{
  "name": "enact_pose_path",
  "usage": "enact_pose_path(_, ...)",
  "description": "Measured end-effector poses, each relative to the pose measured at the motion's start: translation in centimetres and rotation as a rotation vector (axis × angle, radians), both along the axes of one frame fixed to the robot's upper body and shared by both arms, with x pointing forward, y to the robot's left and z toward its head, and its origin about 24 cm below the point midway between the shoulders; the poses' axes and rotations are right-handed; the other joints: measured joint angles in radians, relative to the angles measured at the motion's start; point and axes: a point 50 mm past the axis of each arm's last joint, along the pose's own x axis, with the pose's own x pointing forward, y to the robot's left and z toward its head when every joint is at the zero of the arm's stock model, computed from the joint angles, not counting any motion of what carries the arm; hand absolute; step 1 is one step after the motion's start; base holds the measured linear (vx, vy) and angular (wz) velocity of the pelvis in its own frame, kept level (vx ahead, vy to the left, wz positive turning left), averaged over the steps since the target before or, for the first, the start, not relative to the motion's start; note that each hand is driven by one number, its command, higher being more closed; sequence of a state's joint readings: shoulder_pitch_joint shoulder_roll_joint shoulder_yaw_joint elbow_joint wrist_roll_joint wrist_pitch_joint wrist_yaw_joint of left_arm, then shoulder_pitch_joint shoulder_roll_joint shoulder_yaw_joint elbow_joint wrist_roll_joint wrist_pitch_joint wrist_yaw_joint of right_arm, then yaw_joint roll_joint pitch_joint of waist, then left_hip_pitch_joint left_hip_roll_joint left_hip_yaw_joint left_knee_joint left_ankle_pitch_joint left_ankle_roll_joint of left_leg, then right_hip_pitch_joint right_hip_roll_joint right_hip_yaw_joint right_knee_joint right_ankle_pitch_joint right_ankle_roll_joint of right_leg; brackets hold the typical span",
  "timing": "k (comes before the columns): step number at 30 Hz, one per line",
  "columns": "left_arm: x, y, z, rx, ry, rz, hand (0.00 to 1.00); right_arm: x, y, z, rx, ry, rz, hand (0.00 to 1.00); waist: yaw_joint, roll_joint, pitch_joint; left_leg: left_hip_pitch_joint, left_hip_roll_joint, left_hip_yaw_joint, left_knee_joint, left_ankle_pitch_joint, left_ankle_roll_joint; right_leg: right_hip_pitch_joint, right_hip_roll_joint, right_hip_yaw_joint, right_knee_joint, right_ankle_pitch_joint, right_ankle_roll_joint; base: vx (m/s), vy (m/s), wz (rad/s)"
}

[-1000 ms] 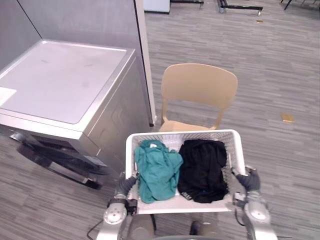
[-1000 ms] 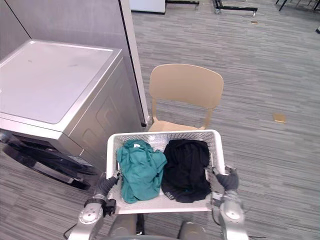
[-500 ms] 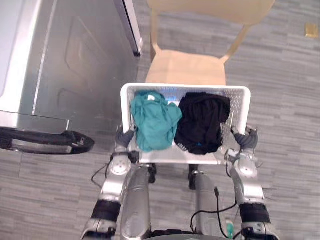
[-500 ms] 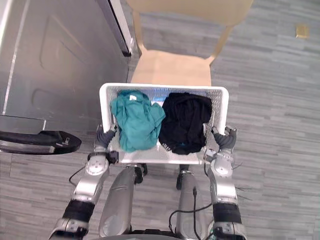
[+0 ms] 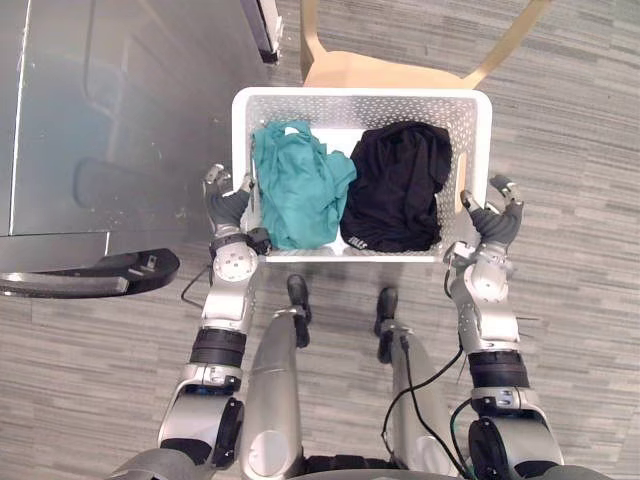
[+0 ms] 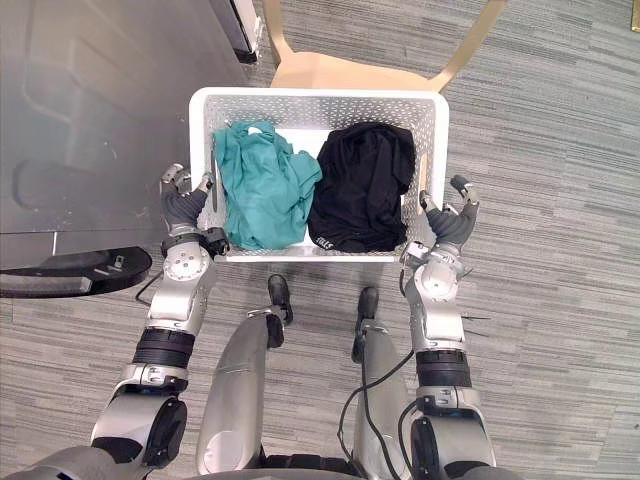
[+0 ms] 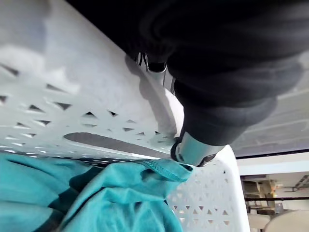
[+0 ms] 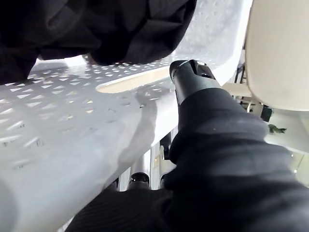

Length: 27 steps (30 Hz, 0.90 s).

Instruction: Pick up the laundry basket with both hands and put the clothes into the washing machine.

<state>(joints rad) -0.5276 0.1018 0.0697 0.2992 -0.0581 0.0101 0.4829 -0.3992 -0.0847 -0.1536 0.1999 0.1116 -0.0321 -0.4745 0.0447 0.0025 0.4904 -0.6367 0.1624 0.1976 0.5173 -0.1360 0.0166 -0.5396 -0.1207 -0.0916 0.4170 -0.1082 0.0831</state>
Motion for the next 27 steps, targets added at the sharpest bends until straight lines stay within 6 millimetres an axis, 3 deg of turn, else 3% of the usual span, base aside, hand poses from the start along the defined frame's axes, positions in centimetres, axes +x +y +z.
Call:
enact_pose_path(5, -2.6, 0.4, 1.4, -0.027, -0.152, 0.016, 0.00, -2.6, 0.2, 1.8, -0.021, -0.143, 0.027, 0.00, 0.002, 0.000, 0.000, 0.041, -0.007, 0.000, -0.041, 0.007, -0.011, 0.025, -0.001, -0.013, -0.008, -0.001, 0.000, -0.01, -0.014, 0.03)
enact_pose_path(9, -4.4, 1.2, 1.3, -0.020, -0.188, 0.055, 0.00, -4.5, -0.2, 2.7, -0.078, -0.218, 0.015, 0.00, 0.002, 0.000, 0.000, 0.069, -0.009, 0.000, -0.063, 0.014, -0.022, 0.049, -0.001, -0.015, -0.022, -0.001, -0.001, 0.00, 0.000, 0.00)
enact_pose_path(12, -6.2, 2.0, 0.3, 0.008, -0.177, 0.096, 0.00, -5.9, -0.3, 2.7, -0.144, -0.226, 0.024, 0.00, 0.002, 0.000, 0.000, 0.092, -0.008, 0.001, -0.069, 0.015, -0.023, 0.068, 0.000, -0.016, -0.022, -0.006, -0.006, 0.00, 0.000, 0.00)
enact_pose_path(16, -8.5, 1.8, -2.7, 0.006, -0.078, 0.089, 0.00, -8.0, -0.6, 0.7, -0.217, -0.139, 0.051, 0.00, 0.017, 0.001, -0.002, 0.160, -0.010, 0.002, -0.096, 0.017, -0.026, 0.135, 0.001, -0.023, -0.040, -0.012, -0.008, 0.03, -0.023, 0.06)
enact_pose_path(18, -9.7, 1.6, -4.8, -0.021, 0.001, 0.058, 0.00, -9.3, -0.9, -1.1, -0.239, -0.052, 0.066, 0.00, 0.023, 0.001, -0.014, 0.194, -0.015, -0.004, -0.106, 0.016, -0.028, 0.175, -0.002, -0.037, -0.047, -0.031, -0.005, 0.05, -0.033, 0.20)
enact_pose_path(21, -12.0, 1.5, -8.7, -0.107, 0.152, 0.005, 0.00, -10.7, -1.4, -4.8, -0.226, 0.121, 0.093, 0.00, 0.023, 0.001, -0.093, 0.214, -0.025, -0.019, -0.123, 0.016, -0.028, 0.209, -0.005, -0.063, -0.065, -0.038, -0.005, 0.09, -0.028, 0.23)
enact_pose_path(23, -13.1, 1.4, -11.8, -0.155, 0.280, -0.040, 0.00, -11.3, -1.9, -8.1, -0.201, 0.268, 0.100, 0.00, 0.024, 0.001, -0.126, 0.267, -0.035, -0.029, -0.144, 0.016, -0.028, 0.267, -0.012, -0.077, -0.079, -0.044, -0.002, 0.10, -0.005, 0.27)
enact_pose_path(25, -14.9, 1.2, -16.0, -0.199, 0.466, -0.089, 0.00, -12.5, -2.6, -12.9, -0.142, 0.488, 0.104, 0.00, 0.027, 0.002, -0.186, 0.326, -0.055, -0.037, -0.177, 0.016, -0.028, 0.329, -0.026, -0.092, -0.095, -0.060, 0.007, 0.08, -0.006, 0.29)
enact_pose_path(27, -16.6, 1.4, -18.9, -0.209, 0.609, -0.112, 0.00, -13.8, -2.5, -16.0, -0.100, 0.640, 0.119, 0.00, 0.027, 0.005, -0.228, 0.358, -0.063, -0.044, -0.198, 0.019, -0.033, 0.367, -0.030, -0.102, -0.117, -0.061, 0.009, 0.07, -0.003, 0.18)
